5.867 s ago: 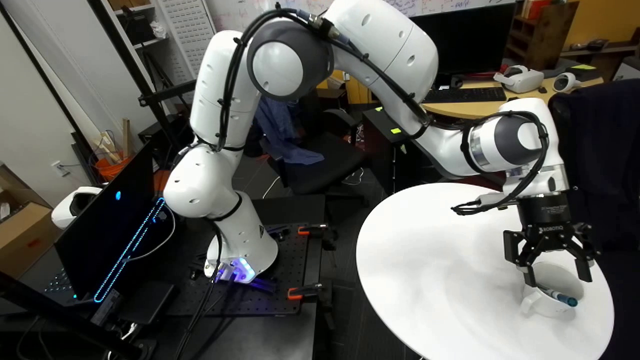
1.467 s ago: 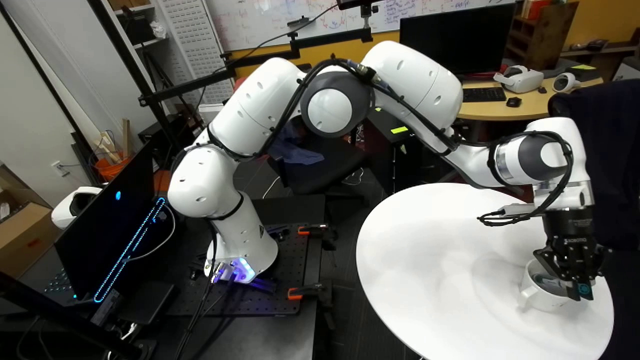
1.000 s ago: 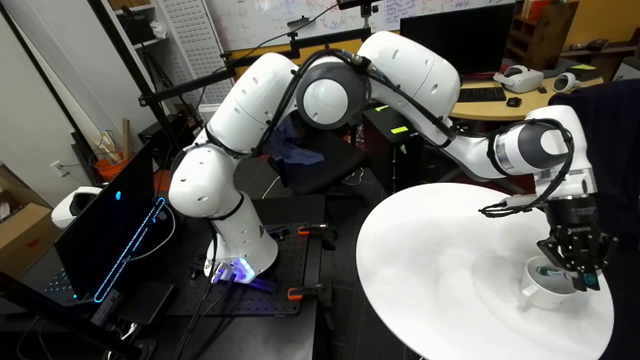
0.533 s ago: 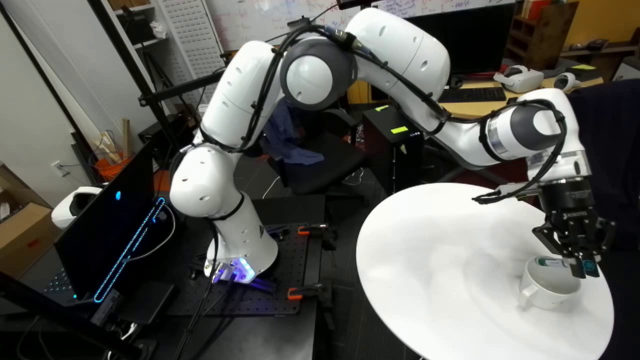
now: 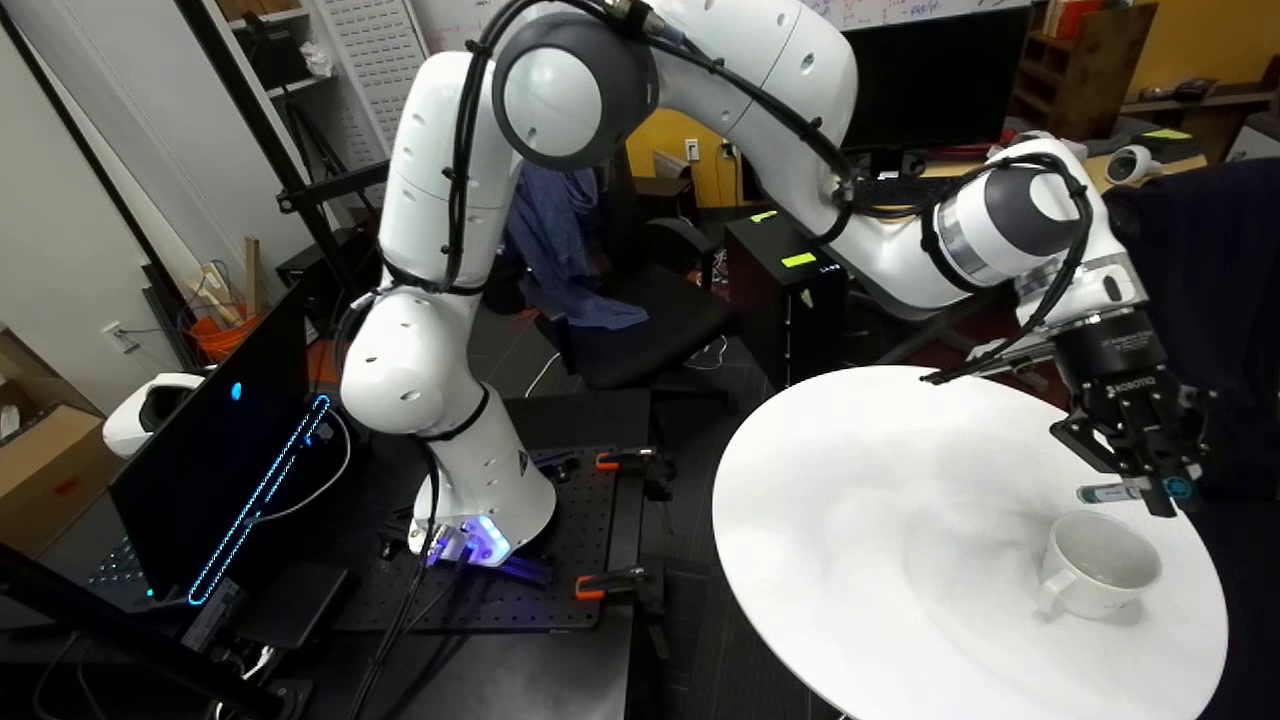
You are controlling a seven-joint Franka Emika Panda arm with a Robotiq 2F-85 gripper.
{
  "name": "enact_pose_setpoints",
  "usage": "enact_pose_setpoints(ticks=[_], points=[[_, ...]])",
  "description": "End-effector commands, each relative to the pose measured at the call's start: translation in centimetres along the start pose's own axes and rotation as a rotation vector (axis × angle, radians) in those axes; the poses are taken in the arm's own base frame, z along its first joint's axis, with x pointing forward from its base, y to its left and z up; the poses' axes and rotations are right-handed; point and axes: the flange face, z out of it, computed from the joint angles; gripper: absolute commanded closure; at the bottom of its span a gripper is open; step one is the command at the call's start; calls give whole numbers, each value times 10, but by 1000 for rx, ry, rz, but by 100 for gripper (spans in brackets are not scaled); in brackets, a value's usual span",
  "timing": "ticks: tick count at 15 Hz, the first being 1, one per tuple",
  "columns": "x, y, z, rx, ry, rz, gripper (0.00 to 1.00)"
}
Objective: Take the marker from the cup and put it on the table
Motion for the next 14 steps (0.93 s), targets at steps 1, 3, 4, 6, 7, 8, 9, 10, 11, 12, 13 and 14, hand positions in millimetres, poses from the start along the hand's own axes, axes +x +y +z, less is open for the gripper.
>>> enact_pose_setpoints(ticks=[1, 3, 4, 6, 7, 8, 9, 10, 11, 12, 13, 14], points=[[-1, 15, -20, 89, -49, -33, 95], [-9, 16, -27, 136, -74, -86, 95], [-13, 17, -30, 161, -83, -110, 95], [-25, 18, -35, 210, -102, -179, 95], [-31, 19, -38, 231, -116, -219, 95], [-37, 20, -40, 248, -127, -258, 95], [-43, 21, -42, 259, -139, -302, 95], [-48, 21, -43, 266, -140, -336, 95], [-54, 22, -45, 273, -147, -374, 95], [-58, 23, -46, 279, -156, -413, 95], [-62, 24, -48, 282, -155, -449, 95], [-66, 25, -50, 285, -162, -488, 95]])
